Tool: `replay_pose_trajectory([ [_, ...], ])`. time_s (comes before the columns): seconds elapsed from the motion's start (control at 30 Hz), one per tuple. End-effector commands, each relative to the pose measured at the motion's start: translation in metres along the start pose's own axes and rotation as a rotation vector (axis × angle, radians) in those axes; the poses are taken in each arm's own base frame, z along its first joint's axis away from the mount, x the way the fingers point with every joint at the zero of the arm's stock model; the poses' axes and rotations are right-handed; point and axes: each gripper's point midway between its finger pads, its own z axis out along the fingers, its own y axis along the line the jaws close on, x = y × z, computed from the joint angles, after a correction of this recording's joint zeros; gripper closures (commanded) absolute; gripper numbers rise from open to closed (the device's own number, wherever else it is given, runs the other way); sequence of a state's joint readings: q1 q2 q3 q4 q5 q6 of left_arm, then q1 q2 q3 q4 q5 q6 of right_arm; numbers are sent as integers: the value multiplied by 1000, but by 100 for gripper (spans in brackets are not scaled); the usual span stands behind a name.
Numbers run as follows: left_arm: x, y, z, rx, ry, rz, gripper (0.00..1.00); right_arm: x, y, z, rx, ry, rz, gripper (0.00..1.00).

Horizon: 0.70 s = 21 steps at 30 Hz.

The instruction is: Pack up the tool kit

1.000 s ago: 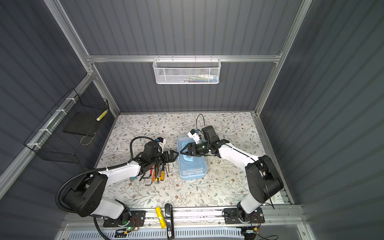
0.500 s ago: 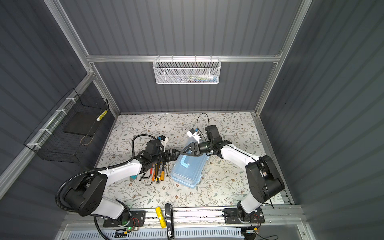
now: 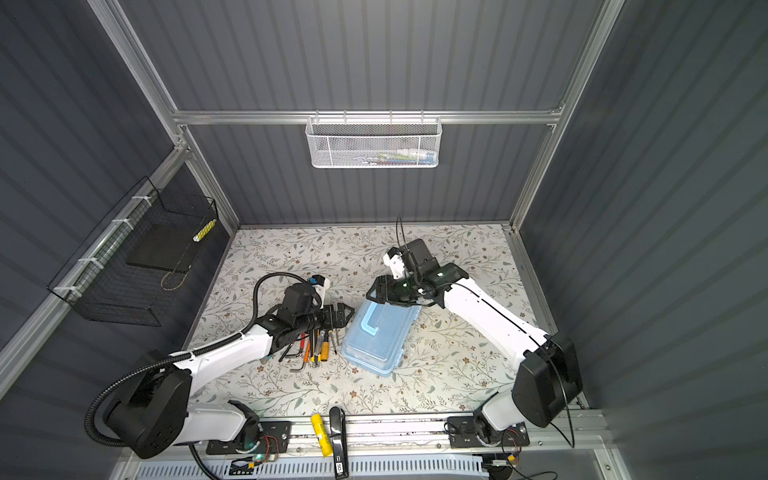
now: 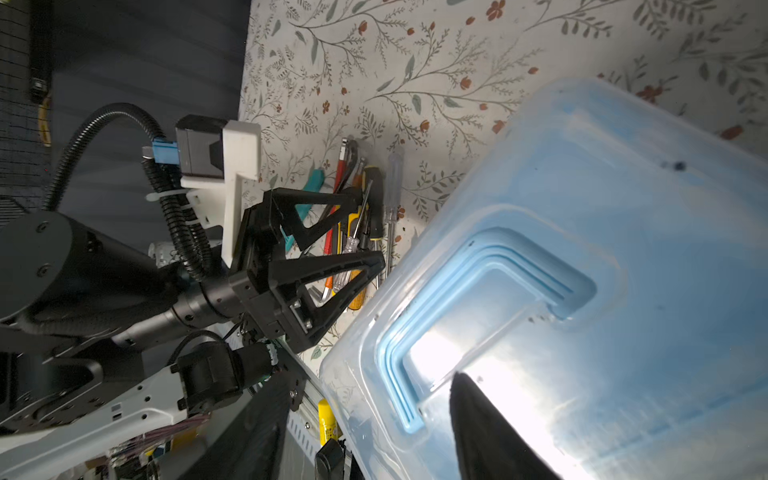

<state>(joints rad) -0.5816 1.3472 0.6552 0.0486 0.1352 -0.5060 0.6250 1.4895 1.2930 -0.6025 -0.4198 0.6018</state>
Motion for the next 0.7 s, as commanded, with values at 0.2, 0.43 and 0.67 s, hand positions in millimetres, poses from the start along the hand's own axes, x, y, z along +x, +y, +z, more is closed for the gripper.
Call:
replay_pose_trajectory([
  [0.2, 35, -4, -9, 34, 71, 34, 0, 24, -14, 26, 218, 80, 171, 35],
  [0.43, 46, -23, -8, 74, 88, 91, 1, 28, -17, 37, 227, 87, 187, 34],
  [0.67, 45, -37, -3, 80, 86, 136, 1, 34, -33, 40, 302, 108, 188, 33],
])
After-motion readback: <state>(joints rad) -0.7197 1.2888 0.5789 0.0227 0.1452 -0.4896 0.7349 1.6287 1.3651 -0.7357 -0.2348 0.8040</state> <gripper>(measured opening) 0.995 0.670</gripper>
